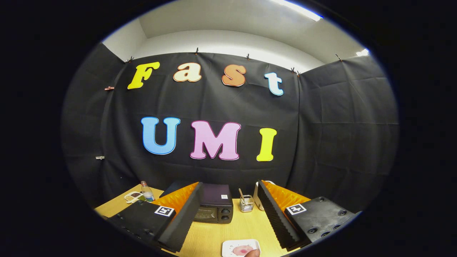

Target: Open the toaster oven, put the food inside, and close the toaster oven door.

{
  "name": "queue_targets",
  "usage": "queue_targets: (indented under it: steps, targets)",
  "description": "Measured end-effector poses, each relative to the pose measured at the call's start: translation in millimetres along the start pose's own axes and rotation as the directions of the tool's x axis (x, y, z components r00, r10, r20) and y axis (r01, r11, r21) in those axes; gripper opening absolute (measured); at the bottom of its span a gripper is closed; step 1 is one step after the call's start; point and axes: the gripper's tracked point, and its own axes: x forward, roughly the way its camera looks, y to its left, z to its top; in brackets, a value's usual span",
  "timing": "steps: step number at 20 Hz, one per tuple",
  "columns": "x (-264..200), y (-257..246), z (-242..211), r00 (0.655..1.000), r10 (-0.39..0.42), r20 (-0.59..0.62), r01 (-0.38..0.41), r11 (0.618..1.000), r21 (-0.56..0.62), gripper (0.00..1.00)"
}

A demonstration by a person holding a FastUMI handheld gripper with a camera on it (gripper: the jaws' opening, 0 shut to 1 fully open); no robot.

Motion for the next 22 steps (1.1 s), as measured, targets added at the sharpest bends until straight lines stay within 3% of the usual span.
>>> queue_targets:
  steps: [12,22]
  targets:
    - [3,9,-6,1.0,0.012,-0.012,-0.012,1.0,0.005,0.97]
    - [47,86,-75,0.983,0.108,-0.151,-0.096,0.992,0.085,0.97]
